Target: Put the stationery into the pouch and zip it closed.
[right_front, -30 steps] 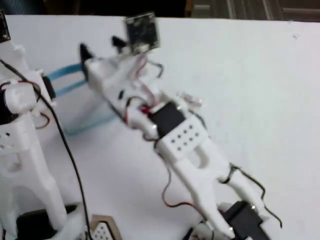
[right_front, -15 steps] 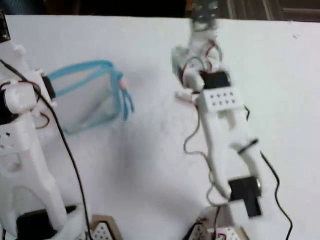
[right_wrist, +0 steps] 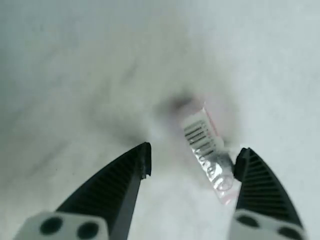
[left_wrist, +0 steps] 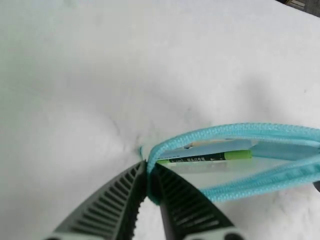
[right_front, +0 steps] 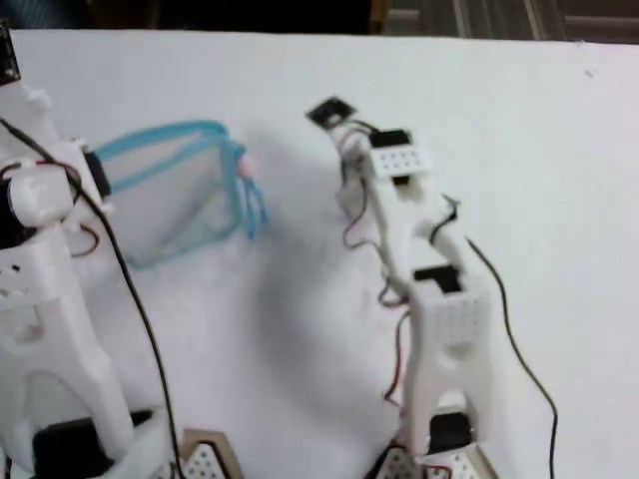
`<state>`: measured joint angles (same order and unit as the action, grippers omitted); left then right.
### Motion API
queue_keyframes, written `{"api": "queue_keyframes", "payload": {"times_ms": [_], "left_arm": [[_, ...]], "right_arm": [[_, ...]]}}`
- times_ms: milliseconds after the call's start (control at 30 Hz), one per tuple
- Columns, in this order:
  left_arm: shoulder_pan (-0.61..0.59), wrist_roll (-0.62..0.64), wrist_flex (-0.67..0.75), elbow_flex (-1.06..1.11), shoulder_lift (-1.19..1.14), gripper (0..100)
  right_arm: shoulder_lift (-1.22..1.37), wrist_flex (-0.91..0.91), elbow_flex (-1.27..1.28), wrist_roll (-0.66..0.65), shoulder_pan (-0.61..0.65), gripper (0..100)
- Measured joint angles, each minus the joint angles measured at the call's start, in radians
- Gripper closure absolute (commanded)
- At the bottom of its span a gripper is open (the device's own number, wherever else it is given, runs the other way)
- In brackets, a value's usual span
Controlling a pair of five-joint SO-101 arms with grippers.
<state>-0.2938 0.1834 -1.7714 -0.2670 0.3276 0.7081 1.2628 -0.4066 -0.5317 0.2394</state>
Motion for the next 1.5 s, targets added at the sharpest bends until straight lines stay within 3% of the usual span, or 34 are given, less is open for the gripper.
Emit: {"api": "queue_keyframes", "payload": {"times_ms": [67,200,300,533,733,933,1167,1333,1500], "left_arm": [[0.0,0.0,0.0,0.0,0.0,98],[0.0,0.0,0.0,0.0,0.0,98],[0.0,0.0,0.0,0.0,0.0,98],[0.0,0.0,0.0,0.0,0.0,98],[0.0,0.0,0.0,0.0,0.0,98],[0.0,0.0,0.0,0.0,0.0,98],[0.0,0.0,0.0,0.0,0.0,98],[0.0,0.0,0.0,0.0,0.0,98],[0.0,0.0,0.0,0.0,0.0,98]], "right_arm": [[0.081,0.054,-0.104,0.002,-0.002,78.6],[0.189,0.164,-0.305,0.0,-0.005,99.6],[0.232,0.233,-0.433,-0.005,-0.006,93.7],[0.245,0.456,-0.626,-0.005,0.0,98.3],[0.213,0.485,-0.697,0.114,-0.015,98.2],[-0.074,0.485,-0.451,0.21,0.011,98.1],[-0.58,0.483,0.164,0.222,0.158,98.1],[-0.945,0.371,0.523,0.249,0.244,98.1],[-1.261,0.133,0.663,0.511,0.359,98.1]]}}
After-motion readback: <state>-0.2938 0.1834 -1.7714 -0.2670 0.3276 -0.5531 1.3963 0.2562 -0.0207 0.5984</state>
